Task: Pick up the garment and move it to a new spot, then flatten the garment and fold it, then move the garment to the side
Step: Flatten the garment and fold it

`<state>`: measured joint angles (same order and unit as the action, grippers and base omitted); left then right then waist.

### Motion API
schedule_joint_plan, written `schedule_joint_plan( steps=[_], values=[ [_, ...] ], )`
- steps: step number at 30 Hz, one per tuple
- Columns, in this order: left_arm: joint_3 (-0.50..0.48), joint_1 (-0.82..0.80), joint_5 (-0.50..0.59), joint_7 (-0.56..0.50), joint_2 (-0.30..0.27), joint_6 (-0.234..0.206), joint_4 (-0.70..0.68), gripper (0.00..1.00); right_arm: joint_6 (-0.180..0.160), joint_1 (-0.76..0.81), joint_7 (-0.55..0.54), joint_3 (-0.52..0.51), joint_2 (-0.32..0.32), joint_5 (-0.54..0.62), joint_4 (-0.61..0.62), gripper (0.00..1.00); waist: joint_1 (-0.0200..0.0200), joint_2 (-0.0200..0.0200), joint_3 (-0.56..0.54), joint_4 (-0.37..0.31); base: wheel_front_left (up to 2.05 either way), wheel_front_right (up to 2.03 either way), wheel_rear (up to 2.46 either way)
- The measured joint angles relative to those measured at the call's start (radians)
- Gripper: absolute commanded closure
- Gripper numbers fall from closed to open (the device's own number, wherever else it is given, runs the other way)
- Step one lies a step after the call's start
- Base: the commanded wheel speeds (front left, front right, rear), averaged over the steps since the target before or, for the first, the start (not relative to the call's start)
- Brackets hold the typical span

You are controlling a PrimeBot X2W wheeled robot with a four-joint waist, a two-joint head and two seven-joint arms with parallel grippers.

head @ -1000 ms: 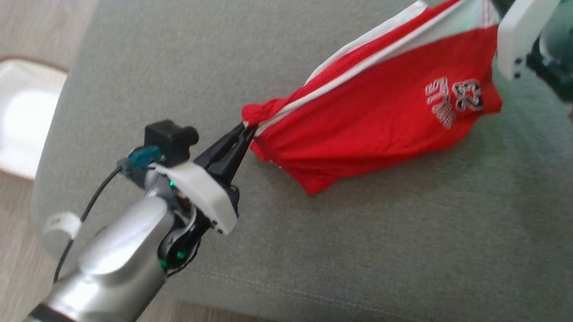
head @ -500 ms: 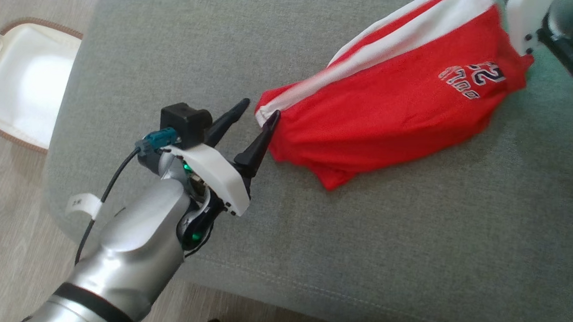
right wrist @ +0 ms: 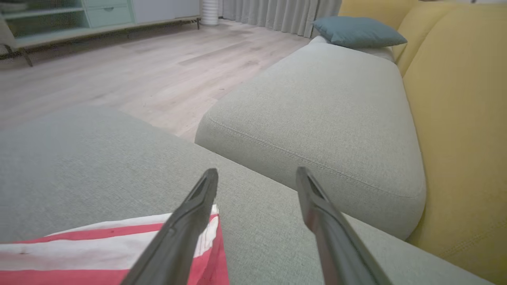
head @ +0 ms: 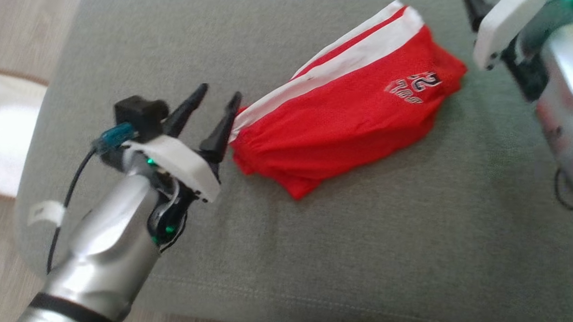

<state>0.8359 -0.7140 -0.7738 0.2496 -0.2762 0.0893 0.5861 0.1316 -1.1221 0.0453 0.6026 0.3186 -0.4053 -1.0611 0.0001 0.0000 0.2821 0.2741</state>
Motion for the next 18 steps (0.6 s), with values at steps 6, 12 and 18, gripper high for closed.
schedule_joint_plan(
  steps=[6,12,18],
  values=[
    [-0.154,0.12,0.045,0.0,-0.012,-0.057,-0.117,0.0,0.0,0.114,0.12,-0.012,-0.03,-0.044,0.048,0.0,0.0,0.0,-0.078,-0.061,0.0,0.0,0.0],
    [-0.313,0.253,0.09,0.001,0.004,-0.101,-0.232,0.0,0.0,0.237,0.177,-0.041,-0.036,-0.062,0.136,0.0,0.0,0.0,-0.166,-0.119,0.0,0.0,0.0],
    [-0.397,0.388,0.171,0.005,0.041,-0.117,-0.302,0.0,0.0,0.412,0.194,-0.128,-0.045,-0.04,0.237,0.0,-0.0001,0.0,-0.241,-0.175,0.0,0.0,0.0]
  ],
)
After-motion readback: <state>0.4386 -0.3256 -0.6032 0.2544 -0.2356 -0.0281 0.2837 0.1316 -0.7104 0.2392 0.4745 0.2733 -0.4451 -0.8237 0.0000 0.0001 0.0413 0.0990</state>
